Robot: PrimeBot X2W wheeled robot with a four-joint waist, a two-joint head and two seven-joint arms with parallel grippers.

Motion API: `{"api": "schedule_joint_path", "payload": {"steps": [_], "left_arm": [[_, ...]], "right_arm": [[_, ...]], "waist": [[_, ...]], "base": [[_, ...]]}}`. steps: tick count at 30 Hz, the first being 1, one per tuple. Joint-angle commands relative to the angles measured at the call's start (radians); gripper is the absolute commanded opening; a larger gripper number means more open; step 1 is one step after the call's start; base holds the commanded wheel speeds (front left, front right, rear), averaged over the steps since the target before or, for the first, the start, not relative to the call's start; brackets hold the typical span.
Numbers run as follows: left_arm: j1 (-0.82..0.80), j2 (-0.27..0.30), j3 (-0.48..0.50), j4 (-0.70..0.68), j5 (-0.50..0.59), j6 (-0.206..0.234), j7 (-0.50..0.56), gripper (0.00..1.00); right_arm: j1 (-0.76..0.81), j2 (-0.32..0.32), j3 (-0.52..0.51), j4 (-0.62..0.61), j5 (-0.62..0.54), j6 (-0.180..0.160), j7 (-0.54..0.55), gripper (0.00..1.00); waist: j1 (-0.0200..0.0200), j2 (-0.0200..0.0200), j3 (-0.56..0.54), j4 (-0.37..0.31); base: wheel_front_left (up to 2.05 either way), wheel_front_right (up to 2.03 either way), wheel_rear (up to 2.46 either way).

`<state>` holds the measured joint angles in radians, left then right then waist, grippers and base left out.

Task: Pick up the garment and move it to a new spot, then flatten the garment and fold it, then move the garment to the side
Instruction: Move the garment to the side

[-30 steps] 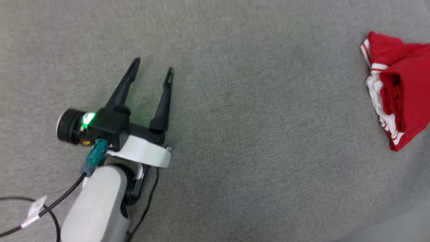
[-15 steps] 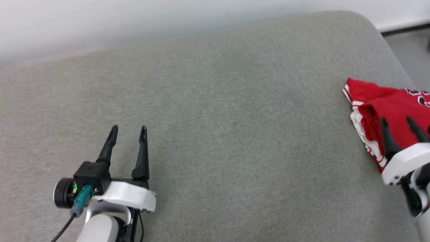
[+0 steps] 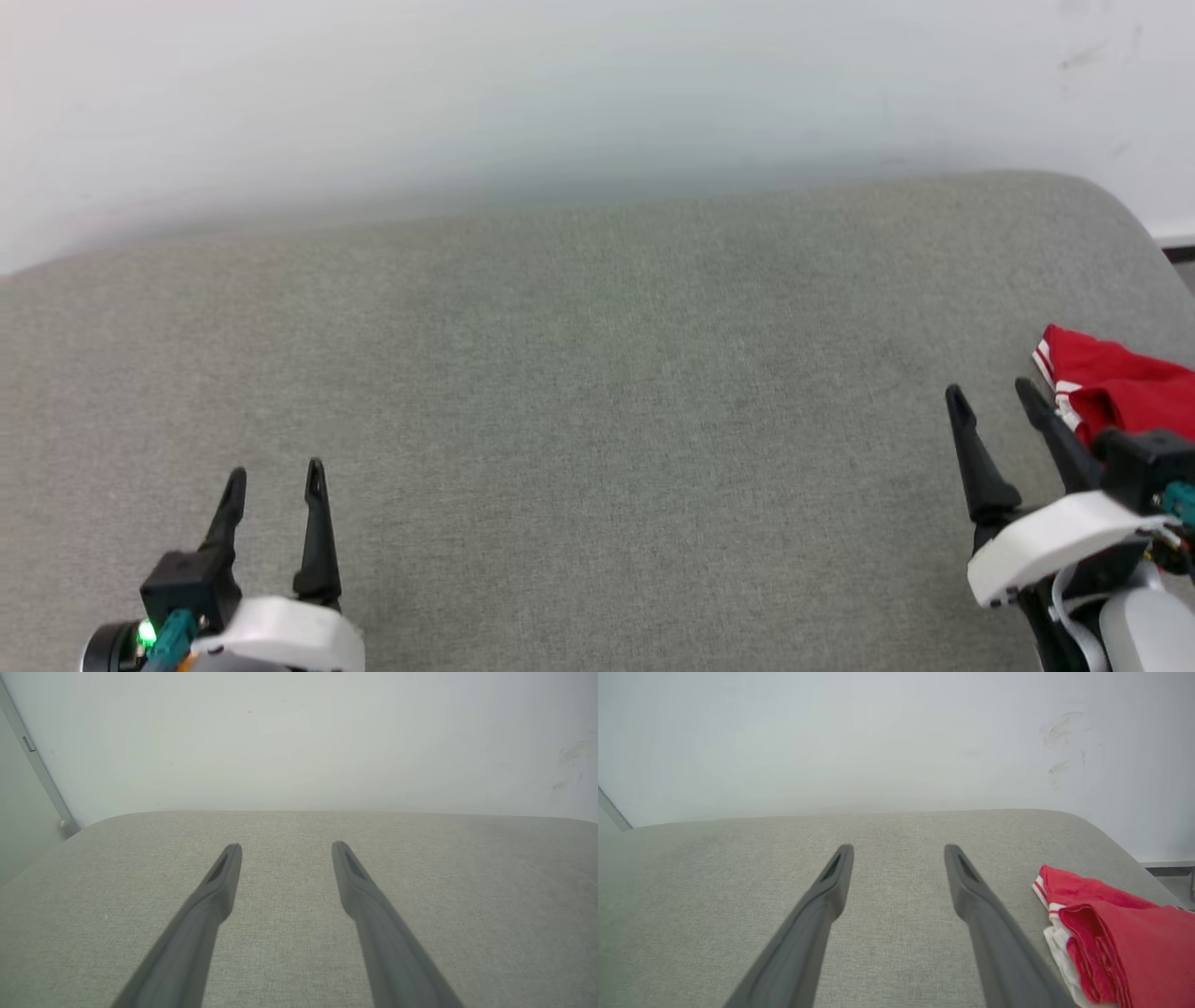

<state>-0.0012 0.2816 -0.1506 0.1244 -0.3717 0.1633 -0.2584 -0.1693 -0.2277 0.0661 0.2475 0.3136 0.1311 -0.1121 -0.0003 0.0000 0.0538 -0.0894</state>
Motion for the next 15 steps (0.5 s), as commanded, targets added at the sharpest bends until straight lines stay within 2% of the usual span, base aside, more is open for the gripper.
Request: {"api": "schedule_joint_path", "payload": {"steps": [1, 9, 15], "left_arm": [[0.022, 0.004, 0.001, 0.0, 0.003, 0.004, -0.002, 1.0], [0.076, 0.003, -0.014, -0.018, 0.001, 0.015, 0.006, 1.0], [0.083, 0.013, -0.008, -0.011, -0.019, -0.001, 0.013, 1.0]], "right_arm": [[0.031, 0.008, -0.009, -0.029, -0.015, -0.001, 0.01, 1.0], [0.162, 0.05, -0.051, -0.206, -0.068, -0.001, 0.085, 1.0], [0.206, 0.066, -0.074, -0.291, -0.08, -0.001, 0.128, 1.0]], "waist": [[0.0003, 0.0, -0.028, 0.009], [0.0003, 0.0, -0.071, 0.01], [0.0003, 0.0, -0.074, 0.007]], "base": [[0.0, 0.0, 0.0], [0.0, 0.0, 0.0], [0.0, 0.0, 0.0]]}}
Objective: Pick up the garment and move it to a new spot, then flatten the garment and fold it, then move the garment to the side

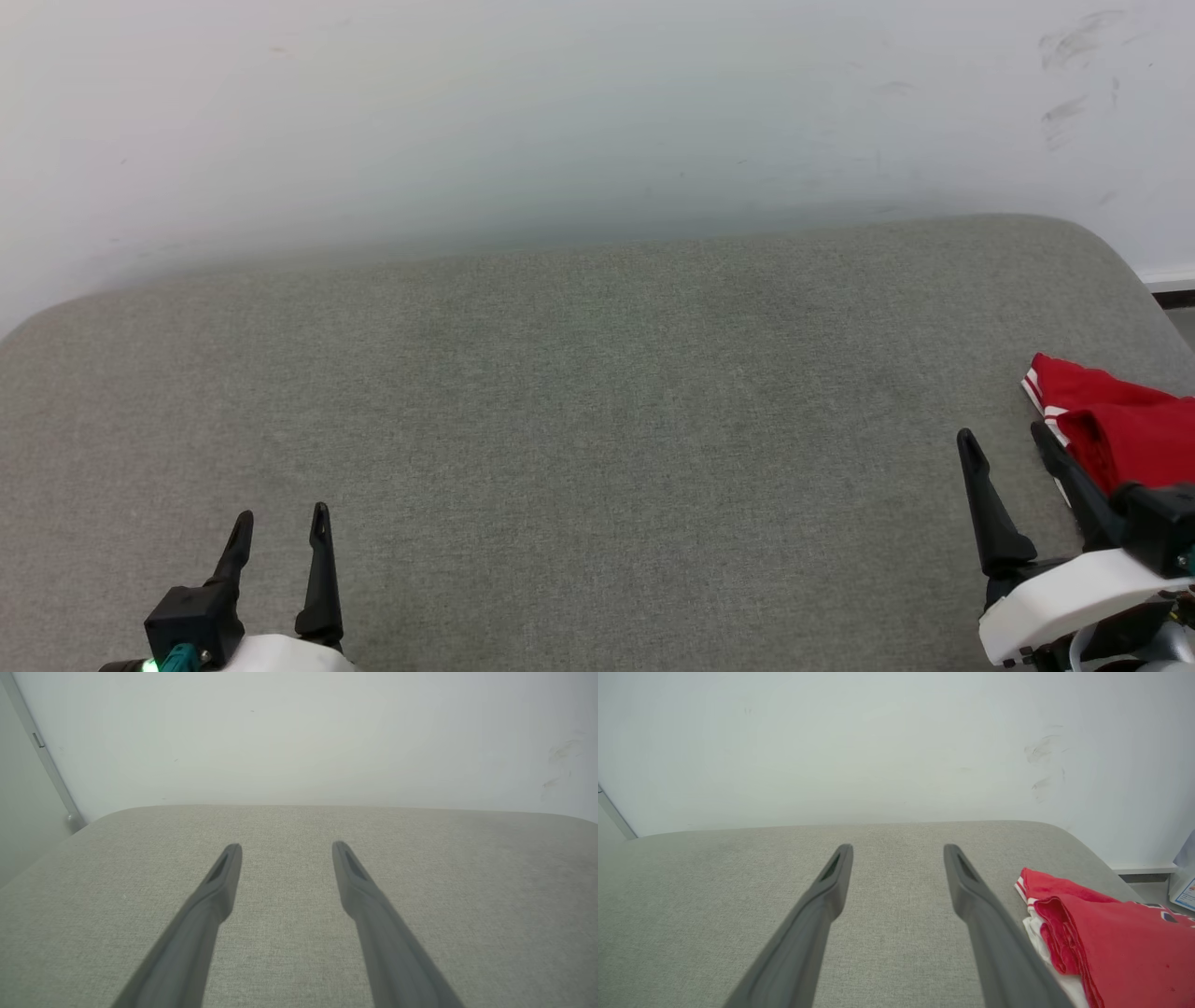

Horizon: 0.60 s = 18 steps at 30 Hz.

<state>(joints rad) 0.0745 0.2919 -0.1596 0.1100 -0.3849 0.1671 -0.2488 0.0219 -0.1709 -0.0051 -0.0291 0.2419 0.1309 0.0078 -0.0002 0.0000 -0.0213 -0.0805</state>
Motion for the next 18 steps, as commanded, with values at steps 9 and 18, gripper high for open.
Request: {"api": "schedule_joint_path", "payload": {"steps": [9, 18], "left_arm": [[-0.007, 0.001, -0.01, 0.01, -0.015, -0.01, 0.004, 1.0], [-0.012, 0.005, -0.016, 0.01, -0.023, -0.015, 0.006, 1.0]], "right_arm": [[0.022, 0.019, -0.002, -0.044, -0.005, 0.0, 0.025, 1.0], [0.018, 0.01, 0.003, -0.028, 0.01, 0.0, 0.017, 1.0]], "waist": [[0.0002, 0.0, 0.004, 0.003], [0.0002, 0.0, 0.006, 0.004]], "base": [[0.0, 0.0, 0.0], [0.0, 0.0, 0.0]]}}
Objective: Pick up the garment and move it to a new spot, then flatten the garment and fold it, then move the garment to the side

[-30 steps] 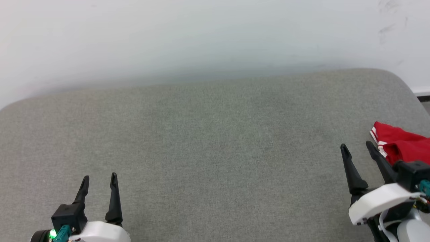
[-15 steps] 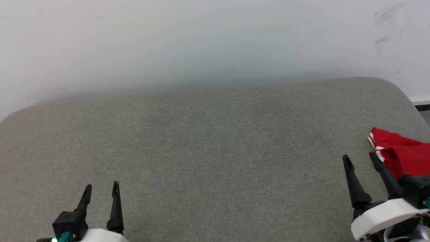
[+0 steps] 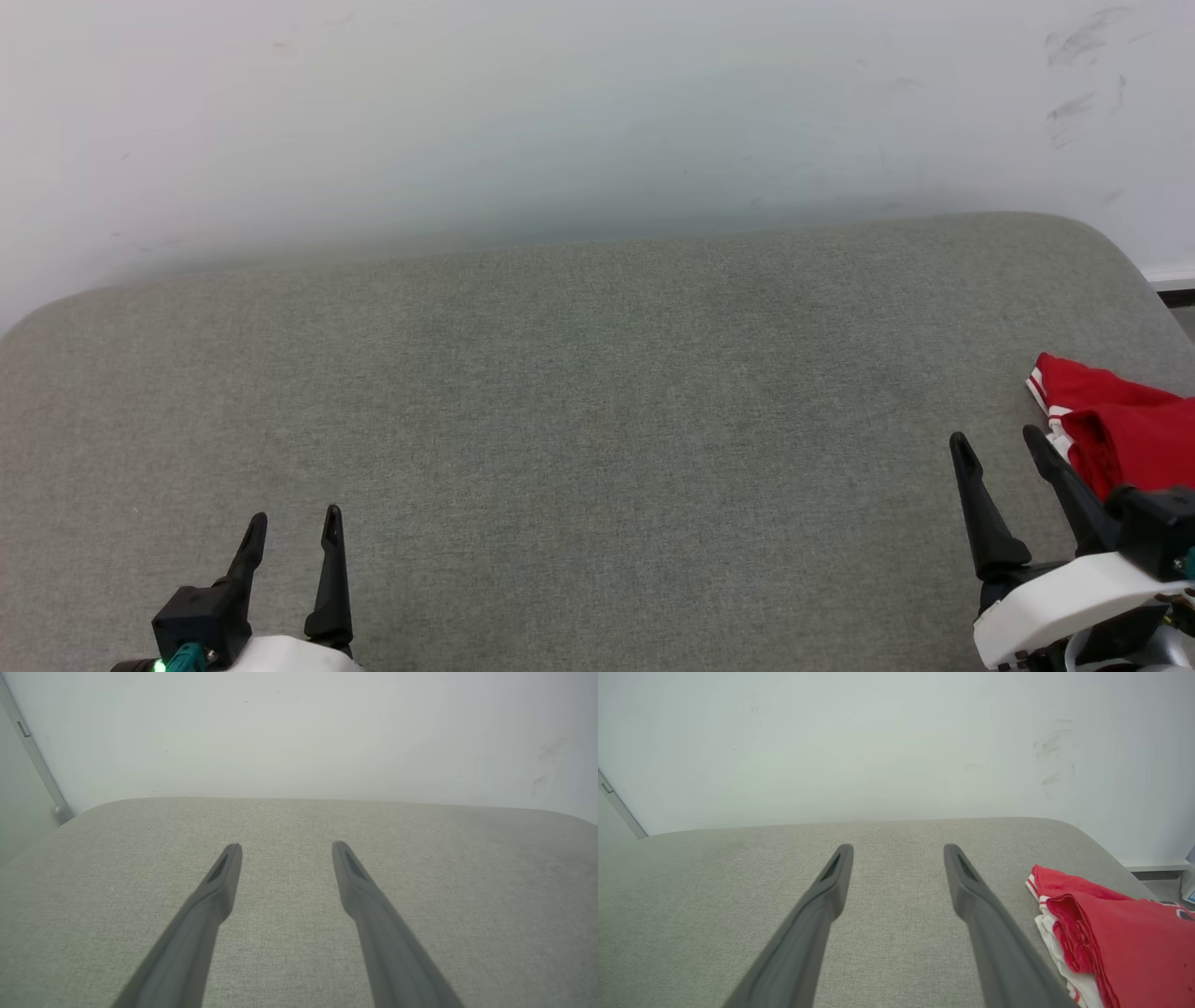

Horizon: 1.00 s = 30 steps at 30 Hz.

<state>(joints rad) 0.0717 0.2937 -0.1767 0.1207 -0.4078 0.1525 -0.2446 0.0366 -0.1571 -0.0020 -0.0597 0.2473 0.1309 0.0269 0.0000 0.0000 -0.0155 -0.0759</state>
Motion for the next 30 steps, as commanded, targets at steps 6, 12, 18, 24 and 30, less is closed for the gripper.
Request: {"api": "schedule_joint_path", "payload": {"steps": [6, 12, 18, 24, 30], "left_arm": [[-0.011, 0.002, 0.003, -0.006, -0.011, -0.006, 0.001, 1.0], [0.002, -0.019, 0.005, 0.016, -0.063, -0.013, 0.017, 0.0], [-0.014, -0.037, 0.029, 0.026, -0.161, -0.036, 0.045, 0.0], [-0.031, -0.054, 0.051, 0.037, -0.251, -0.057, 0.072, 0.0], [-0.05, -0.074, 0.078, 0.049, -0.361, -0.084, 0.104, 0.0]], "right_arm": [[0.008, -0.008, -0.003, 0.018, 0.016, 0.0, -0.009, 1.0], [0.0, 0.006, -0.003, 0.048, 0.065, 0.0, -0.004, 0.0], [-0.013, 0.014, -0.013, 0.069, 0.176, 0.0, 0.004, 0.0], [-0.025, 0.022, -0.021, 0.089, 0.278, 0.0, 0.011, 0.0], [-0.041, 0.032, -0.032, 0.113, 0.403, 0.0, 0.02, 0.0]], "waist": [[0.0, 0.0, 0.004, -0.001], [0.0001, 0.0, 0.005, 0.001], [0.0001, 0.0, 0.005, 0.005], [0.0001, 0.0, 0.006, 0.008], [0.0001, 0.0, 0.007, 0.013]], "base": [[0.0, 0.0, 0.0], [0.0, 0.0, 0.0], [0.0, 0.0, 0.0], [0.0, 0.0, 0.0], [0.0, 0.0, 0.0]]}}
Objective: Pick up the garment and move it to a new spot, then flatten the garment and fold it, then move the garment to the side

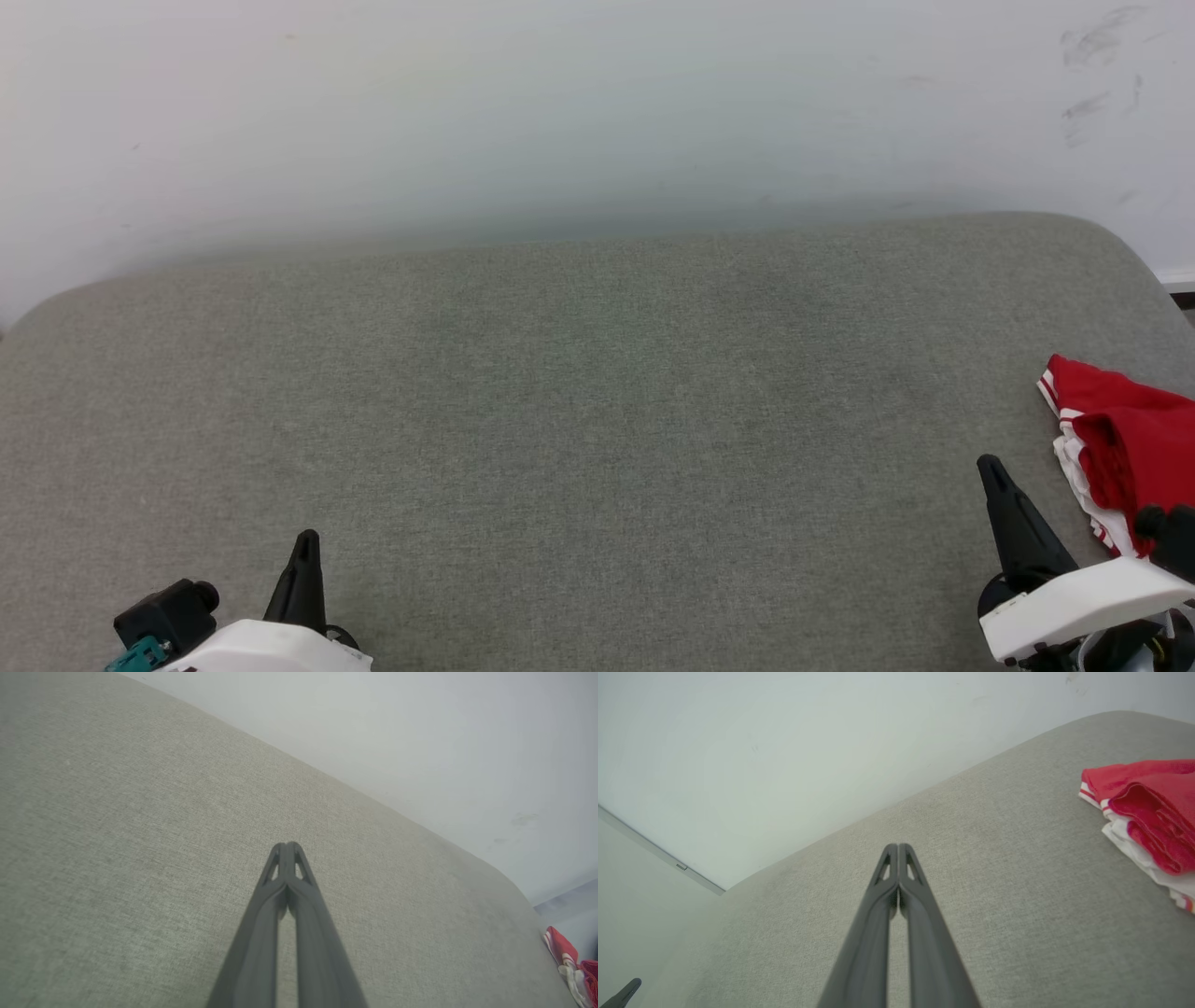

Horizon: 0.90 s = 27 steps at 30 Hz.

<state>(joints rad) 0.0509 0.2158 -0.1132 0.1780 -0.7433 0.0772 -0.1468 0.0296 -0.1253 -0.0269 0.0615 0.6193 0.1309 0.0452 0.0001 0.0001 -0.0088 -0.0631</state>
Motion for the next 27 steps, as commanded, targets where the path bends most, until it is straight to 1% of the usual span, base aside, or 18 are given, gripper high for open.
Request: {"api": "schedule_joint_path", "payload": {"steps": [1, 12, 27], "left_arm": [[-0.032, 0.001, 0.018, -0.007, -0.038, -0.011, 0.01, 0.0], [-0.054, -0.025, 0.051, 0.003, -0.173, -0.044, 0.05, 0.0], [-0.079, -0.056, 0.091, 0.017, -0.333, -0.082, 0.098, 0.0]], "right_arm": [[-0.035, 0.001, -0.008, -0.005, 0.046, 0.0, 0.003, 0.0], [-0.054, 0.013, -0.021, 0.025, 0.199, 0.0, 0.013, 0.0], [-0.075, 0.027, -0.037, 0.061, 0.38, 0.0, 0.026, 0.0]], "waist": [[0.0, -0.0001, 0.0, 0.001], [0.0, -0.0001, 0.002, 0.008], [0.0, -0.0001, 0.003, 0.017]], "base": [[0.0, 0.0, 0.0], [0.0, 0.0, 0.0], [0.0, 0.0, 0.0]]}}
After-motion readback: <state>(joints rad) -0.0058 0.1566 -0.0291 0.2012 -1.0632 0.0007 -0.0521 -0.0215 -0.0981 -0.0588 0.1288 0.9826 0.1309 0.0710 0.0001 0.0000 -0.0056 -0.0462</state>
